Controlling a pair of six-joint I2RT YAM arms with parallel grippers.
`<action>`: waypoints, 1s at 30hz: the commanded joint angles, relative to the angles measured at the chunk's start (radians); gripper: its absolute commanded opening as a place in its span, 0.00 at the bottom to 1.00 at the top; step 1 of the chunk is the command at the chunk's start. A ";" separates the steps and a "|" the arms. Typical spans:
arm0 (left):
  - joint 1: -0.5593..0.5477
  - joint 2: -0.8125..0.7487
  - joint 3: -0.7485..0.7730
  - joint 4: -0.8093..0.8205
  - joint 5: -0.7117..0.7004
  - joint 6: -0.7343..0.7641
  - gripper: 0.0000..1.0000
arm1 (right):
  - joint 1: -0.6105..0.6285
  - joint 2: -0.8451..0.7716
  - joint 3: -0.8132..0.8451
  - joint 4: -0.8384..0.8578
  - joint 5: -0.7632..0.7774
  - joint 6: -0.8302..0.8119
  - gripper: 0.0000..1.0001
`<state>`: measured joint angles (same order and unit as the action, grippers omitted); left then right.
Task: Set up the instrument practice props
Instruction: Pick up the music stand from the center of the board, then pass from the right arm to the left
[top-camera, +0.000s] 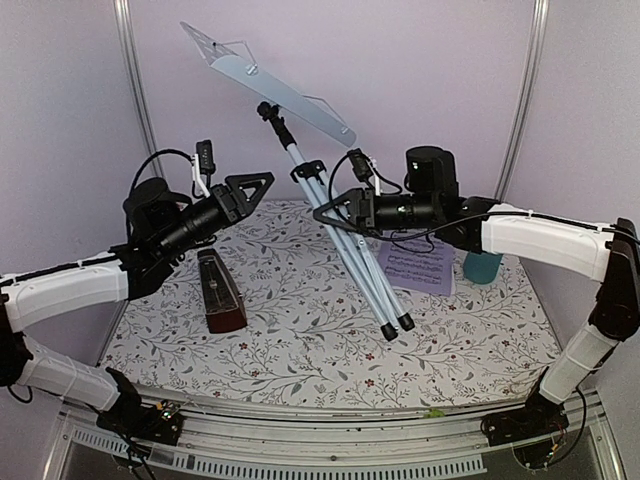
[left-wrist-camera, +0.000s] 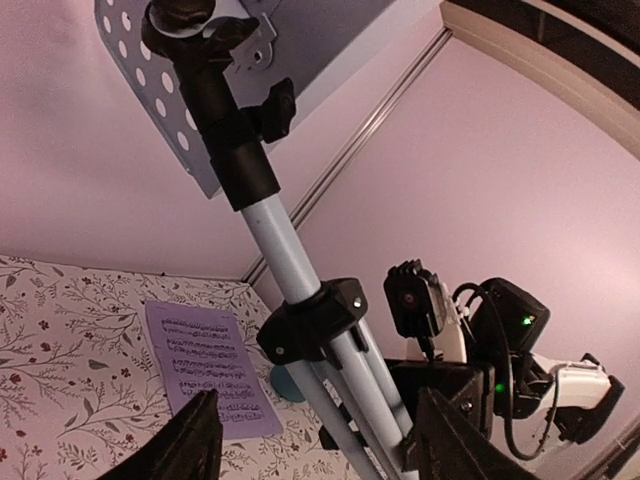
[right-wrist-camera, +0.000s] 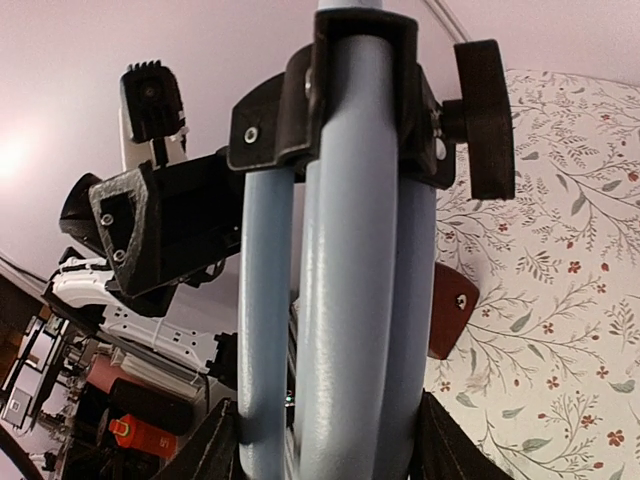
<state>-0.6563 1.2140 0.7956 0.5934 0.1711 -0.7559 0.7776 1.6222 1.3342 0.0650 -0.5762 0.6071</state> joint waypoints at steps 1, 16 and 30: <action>0.003 0.038 0.110 -0.008 0.040 -0.008 0.66 | 0.000 -0.124 0.038 0.539 -0.181 -0.053 0.00; 0.024 0.091 0.185 0.007 0.130 -0.003 0.58 | -0.001 -0.059 0.015 0.790 -0.365 0.106 0.00; 0.038 0.053 0.165 0.117 0.156 -0.004 0.58 | 0.002 -0.031 -0.014 0.842 -0.406 0.144 0.00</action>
<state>-0.6308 1.3159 0.9844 0.6361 0.3260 -0.7715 0.7769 1.6405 1.2743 0.5568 -0.9684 0.8501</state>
